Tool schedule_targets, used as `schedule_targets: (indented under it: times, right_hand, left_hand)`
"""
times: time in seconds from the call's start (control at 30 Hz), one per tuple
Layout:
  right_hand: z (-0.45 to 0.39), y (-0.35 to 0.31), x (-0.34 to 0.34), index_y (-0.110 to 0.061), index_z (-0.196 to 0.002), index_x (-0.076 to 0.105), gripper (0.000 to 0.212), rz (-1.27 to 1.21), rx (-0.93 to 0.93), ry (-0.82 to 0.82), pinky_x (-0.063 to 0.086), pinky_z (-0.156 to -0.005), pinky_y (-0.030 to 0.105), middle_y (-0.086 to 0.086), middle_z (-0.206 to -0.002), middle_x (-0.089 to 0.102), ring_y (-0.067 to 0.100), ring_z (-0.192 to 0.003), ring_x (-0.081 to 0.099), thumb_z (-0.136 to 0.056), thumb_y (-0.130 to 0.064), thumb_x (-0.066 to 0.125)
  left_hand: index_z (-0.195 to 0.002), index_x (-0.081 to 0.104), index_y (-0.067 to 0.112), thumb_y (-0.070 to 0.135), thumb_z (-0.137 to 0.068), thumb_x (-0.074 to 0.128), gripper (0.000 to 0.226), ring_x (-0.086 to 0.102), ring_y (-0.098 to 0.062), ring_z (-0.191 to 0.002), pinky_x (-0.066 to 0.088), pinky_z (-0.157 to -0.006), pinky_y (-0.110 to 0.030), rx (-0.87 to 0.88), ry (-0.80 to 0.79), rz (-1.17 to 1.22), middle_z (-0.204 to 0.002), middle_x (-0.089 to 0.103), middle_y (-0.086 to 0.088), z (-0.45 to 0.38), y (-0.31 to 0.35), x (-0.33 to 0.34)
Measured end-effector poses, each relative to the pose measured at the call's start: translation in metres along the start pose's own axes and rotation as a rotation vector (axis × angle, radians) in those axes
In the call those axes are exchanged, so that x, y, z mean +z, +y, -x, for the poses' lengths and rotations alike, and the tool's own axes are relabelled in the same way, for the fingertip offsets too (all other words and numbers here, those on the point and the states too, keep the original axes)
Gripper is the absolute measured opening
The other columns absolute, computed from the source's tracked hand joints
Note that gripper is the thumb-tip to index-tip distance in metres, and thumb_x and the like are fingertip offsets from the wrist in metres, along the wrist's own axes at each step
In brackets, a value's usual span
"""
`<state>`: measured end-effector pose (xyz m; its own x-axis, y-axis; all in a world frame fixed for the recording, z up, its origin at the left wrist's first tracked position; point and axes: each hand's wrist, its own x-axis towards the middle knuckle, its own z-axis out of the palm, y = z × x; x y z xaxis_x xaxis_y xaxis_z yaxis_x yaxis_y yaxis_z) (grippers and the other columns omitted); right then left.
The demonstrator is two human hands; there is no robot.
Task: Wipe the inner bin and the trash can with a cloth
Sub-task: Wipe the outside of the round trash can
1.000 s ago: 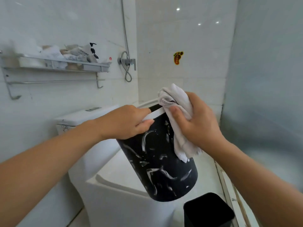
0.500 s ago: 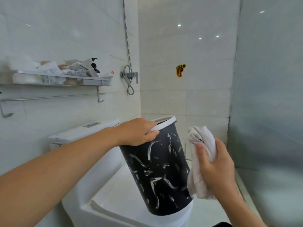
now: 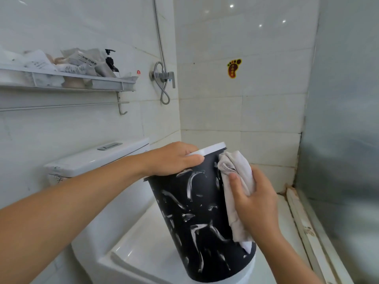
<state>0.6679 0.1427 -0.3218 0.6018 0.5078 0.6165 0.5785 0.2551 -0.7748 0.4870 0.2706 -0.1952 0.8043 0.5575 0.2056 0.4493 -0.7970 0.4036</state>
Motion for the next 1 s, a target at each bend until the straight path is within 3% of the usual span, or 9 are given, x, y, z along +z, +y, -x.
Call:
schedule_targets:
  times: [0.13,0.27,0.37,0.53,0.63,0.7,0.8,0.9,1.0]
  right_hand:
    - [-0.012,0.001,0.004,-0.042,-0.133,0.059,0.043,0.145,-0.045,-0.05,0.047,-0.074,0.035,-0.012,-0.103,0.06,0.002,-0.091,0.057,-0.093,-0.057,0.059]
    - [-0.019,0.002,-0.004,-0.051,-0.149,0.045,0.057,0.219,-0.076,-0.156,0.042,-0.075,0.021,-0.009,-0.105,0.056,-0.006,-0.099,0.052,-0.093,-0.065,0.048]
    - [-0.019,0.003,-0.013,-0.051,-0.154,0.037,0.066,0.253,-0.069,-0.186,0.039,-0.076,0.014,-0.016,-0.111,0.058,-0.011,-0.103,0.051,-0.09,-0.067,0.045]
    - [-0.018,0.01,-0.015,-0.046,-0.154,0.041,0.06,0.261,-0.008,-0.116,0.047,-0.076,0.03,-0.017,-0.107,0.069,0.008,-0.091,0.062,-0.097,-0.052,0.058]
    - [-0.017,0.012,-0.014,-0.044,-0.143,0.053,0.046,0.223,0.061,-0.054,0.05,-0.073,0.032,-0.02,-0.099,0.071,0.004,-0.089,0.065,-0.097,-0.047,0.06]
    - [-0.016,0.014,-0.015,-0.043,-0.137,0.057,0.04,0.201,0.096,-0.035,0.05,-0.071,0.029,-0.022,-0.094,0.07,-0.001,-0.086,0.064,-0.097,-0.048,0.06]
    - [-0.015,0.015,-0.013,-0.044,-0.135,0.058,0.037,0.16,0.123,-0.032,0.051,-0.07,0.024,-0.023,-0.092,0.071,-0.006,-0.083,0.064,-0.098,-0.047,0.062]
    - [-0.015,0.015,-0.008,-0.043,-0.133,0.058,0.037,0.165,0.139,-0.029,0.056,-0.074,0.031,-0.022,-0.093,0.071,-0.003,-0.082,0.065,-0.097,-0.05,0.063]
    - [-0.02,0.016,-0.006,-0.036,-0.125,0.06,0.035,0.152,0.173,0.025,0.053,-0.07,0.033,-0.018,-0.09,0.069,0.0,-0.08,0.064,-0.094,-0.052,0.066]
  left_hand:
    - [-0.099,0.067,0.008,0.046,-0.107,0.048,0.043,0.066,-0.011,-0.08,0.053,-0.082,-0.029,-0.089,-0.086,0.255,-0.091,0.072,-0.002,-0.014,-0.001,0.003]
    - [-0.092,0.069,0.022,0.041,-0.111,0.041,0.039,0.07,0.003,-0.072,0.051,-0.068,-0.012,-0.085,-0.127,0.336,-0.08,0.075,0.016,-0.027,0.006,0.008]
    - [-0.101,0.067,0.005,0.041,-0.111,0.038,0.047,0.068,-0.011,-0.074,0.053,-0.077,-0.027,-0.083,-0.127,0.328,-0.086,0.074,0.002,-0.035,0.011,0.006]
    - [-0.08,0.06,0.02,0.042,-0.108,0.041,0.041,0.061,-0.012,-0.073,0.048,-0.079,-0.032,-0.045,-0.114,0.277,-0.081,0.066,0.004,-0.047,0.022,0.008]
    - [-0.091,0.062,0.013,0.052,-0.1,0.05,0.042,0.056,-0.011,-0.086,0.045,-0.089,-0.032,0.004,-0.072,0.187,-0.091,0.061,0.006,-0.045,0.013,0.0]
    - [-0.098,0.065,0.016,0.051,-0.101,0.055,0.037,0.058,-0.011,-0.085,0.047,-0.082,-0.029,0.02,-0.038,0.141,-0.089,0.064,0.007,-0.031,-0.007,-0.006]
    - [-0.089,0.068,0.033,0.047,-0.106,0.05,0.028,0.062,-0.01,-0.077,0.048,-0.074,-0.026,0.049,-0.025,0.138,-0.084,0.068,0.007,-0.004,-0.034,-0.004]
    - [-0.078,0.065,0.058,0.043,-0.107,0.045,0.038,0.061,0.003,-0.073,0.043,-0.069,-0.012,0.067,0.02,0.133,-0.076,0.065,0.025,0.005,-0.038,0.004]
    - [-0.088,0.064,0.056,0.058,-0.1,0.044,0.023,0.065,0.002,-0.081,0.045,-0.069,-0.011,0.076,0.054,0.064,-0.083,0.068,0.027,0.003,-0.04,0.008]
